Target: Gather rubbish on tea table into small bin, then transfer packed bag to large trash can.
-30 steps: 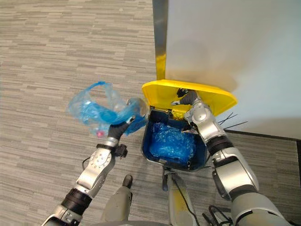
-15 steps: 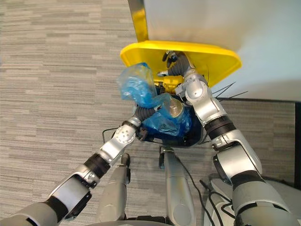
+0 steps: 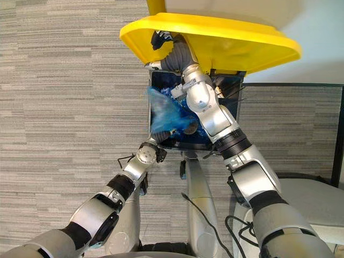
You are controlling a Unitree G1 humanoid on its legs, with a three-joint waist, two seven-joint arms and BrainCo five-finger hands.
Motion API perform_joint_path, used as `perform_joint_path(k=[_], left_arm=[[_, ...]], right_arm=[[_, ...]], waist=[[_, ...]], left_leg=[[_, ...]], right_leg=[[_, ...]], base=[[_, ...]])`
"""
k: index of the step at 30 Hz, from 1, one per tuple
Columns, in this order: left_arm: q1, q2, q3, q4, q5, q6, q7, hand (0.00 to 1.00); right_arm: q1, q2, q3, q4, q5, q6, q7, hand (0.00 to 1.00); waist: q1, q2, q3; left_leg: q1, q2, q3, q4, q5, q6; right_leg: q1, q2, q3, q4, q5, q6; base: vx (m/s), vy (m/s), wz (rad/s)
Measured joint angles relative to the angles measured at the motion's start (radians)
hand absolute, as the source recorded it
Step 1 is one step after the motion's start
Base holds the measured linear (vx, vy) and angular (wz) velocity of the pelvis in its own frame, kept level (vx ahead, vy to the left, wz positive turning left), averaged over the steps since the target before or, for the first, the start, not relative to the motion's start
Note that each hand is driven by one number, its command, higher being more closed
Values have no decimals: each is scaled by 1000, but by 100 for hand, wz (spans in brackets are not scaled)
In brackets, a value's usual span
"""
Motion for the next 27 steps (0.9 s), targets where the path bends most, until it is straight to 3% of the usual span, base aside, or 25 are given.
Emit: perform_joint_path(k=[3,8,13,15,18,20,21,22,24,26,27], left_arm=[[3,0,11,-2,13,0,1,0],[59,16,9,-21,30,1,0,0],[197,107,26,-179,25,-25,-3,0],[292,156,73,-235,-8,-47,-17,0],[511,242,202,-322,-44,-55,-37,0],[651,273,280,-354,-62,-54,-56,0],[728,273,329,-365,-79,-53,-71,0],[794,272,384,-375,-89,-53,-90,0],[870,268,436,-380,-96,-46,-110,0],[933,257,459,-400,-101,-44,-131,0],[955,244,462,-401,-102,-43,-139,0]], right_arm=[[21,12,7,0,-7,0,6,0],[155,12,28,0,-44,-1,13,0],[501,-38,-51,-106,-80,-4,52,0],[663,-38,-116,-134,-87,-25,61,0],[907,-27,-200,-134,-113,-38,100,0],[1034,-19,-235,-117,-120,-38,128,0],[1109,-13,-255,-101,-123,-38,145,0],[1157,6,-283,-62,-140,-38,171,0],[1221,49,-329,16,-169,-38,194,0],[1255,75,-354,95,-200,-40,207,0],[1271,87,-365,136,-209,-41,208,0]], waist=[[-8,-1,-2],[-9,-6,-83],[-6,-10,-86],[-11,-19,-97],[-11,-51,-145],[-2,-58,-160],[15,-53,-182],[17,-50,-185],[14,-48,-222],[15,-55,-265],[22,-74,-283]], left_leg=[[61,1,13,-30,0,0],[111,-10,7,-97,29,-2],[264,-23,-48,-104,36,-11],[310,-49,-54,-113,47,18],[364,-92,-20,-159,69,56],[385,-82,16,-169,93,93],[378,-61,63,-175,106,112],[383,-44,77,-186,115,111],[409,-21,77,-243,153,98],[405,-9,79,-285,182,81],[401,-5,90,-292,190,67]], right_leg=[[50,4,8,-16,-2,1],[85,-11,-5,-29,-9,-7],[272,-38,-64,-40,-32,4],[334,-55,-63,-64,-24,16],[389,-78,-35,-158,23,66],[428,-89,-63,-228,28,79],[392,-104,-94,-161,3,65],[360,-113,-111,36,-20,11],[382,-115,-122,250,-63,-19],[454,-142,-130,325,-100,-13],[522,-164,-123,291,-135,15]], base=[[72,44,-10],[51,9,12],[21,29,37],[-124,145,17],[-108,134,-20],[-136,115,-58],[-170,34,-68],[-183,-1,-52],[-80,-26,-19],[-19,-123,-15],[-65,-245,-38]])
